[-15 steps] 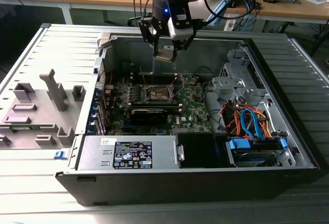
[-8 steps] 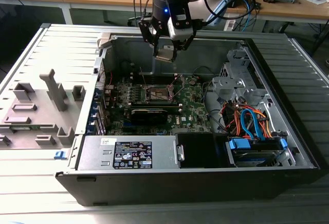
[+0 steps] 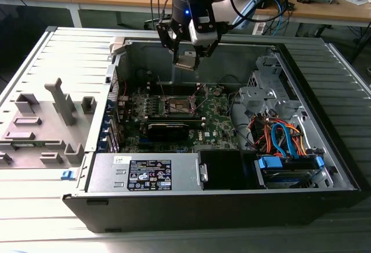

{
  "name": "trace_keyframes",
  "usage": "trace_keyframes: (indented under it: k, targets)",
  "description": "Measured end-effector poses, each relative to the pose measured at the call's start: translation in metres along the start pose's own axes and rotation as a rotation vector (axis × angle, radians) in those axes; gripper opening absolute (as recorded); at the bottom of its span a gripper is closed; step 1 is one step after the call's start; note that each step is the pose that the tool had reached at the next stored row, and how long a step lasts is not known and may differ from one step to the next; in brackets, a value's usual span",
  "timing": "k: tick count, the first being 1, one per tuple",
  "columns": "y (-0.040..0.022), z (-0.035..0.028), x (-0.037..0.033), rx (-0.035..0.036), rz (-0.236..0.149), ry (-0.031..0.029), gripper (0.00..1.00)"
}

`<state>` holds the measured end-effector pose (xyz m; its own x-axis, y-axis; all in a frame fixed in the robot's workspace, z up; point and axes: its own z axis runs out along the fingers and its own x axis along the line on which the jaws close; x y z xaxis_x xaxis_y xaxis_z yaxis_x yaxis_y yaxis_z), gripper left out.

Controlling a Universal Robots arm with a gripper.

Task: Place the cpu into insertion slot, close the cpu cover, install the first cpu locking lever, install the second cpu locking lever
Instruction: 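Place the cpu into insertion slot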

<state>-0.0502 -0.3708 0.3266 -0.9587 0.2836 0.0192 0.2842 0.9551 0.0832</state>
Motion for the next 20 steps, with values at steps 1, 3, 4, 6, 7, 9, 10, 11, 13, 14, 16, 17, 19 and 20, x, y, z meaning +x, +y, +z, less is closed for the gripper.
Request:
trace_keyframes:
  k: [1,3,4,6,7,9,10,11,13,14,16,17,19,20]
  targets:
    - [0.0,0.0,0.0,0.0,0.001,-0.0001,0.54]
    - [0.0,0.0001,0.0,0.0,0.002,-0.0002,0.54]
    - [0.0,0.0001,0.0,0.0,0.003,-0.0003,0.54]
    - [0.0,0.0001,0.0,0.0,0.005,-0.0004,0.54]
    - [0.0,0.0001,0.0,-0.0001,0.006,-0.0005,0.54]
    - [0.0,0.0002,0.0,-0.0001,0.007,-0.0006,0.54]
    - [0.0,0.0002,0.0,-0.0001,0.007,-0.0006,0.54]
    - [0.0,0.0002,0.0,-0.0001,0.008,-0.0007,0.54]
    - [0.0,0.0002,0.0,-0.0001,0.009,-0.0007,0.54]
    - [0.0,0.0002,0.0,-0.0001,0.009,-0.0008,0.54]
    - [0.0,0.0003,0.0,-0.0002,0.01,-0.0009,0.54]
    - [0.0,0.0003,0.0,-0.0002,0.011,-0.0009,0.54]
    - [0.0,0.0003,0.0,-0.0002,0.012,-0.001,0.54]
    - [0.0,0.0003,0.0,-0.0002,0.012,-0.001,0.54]
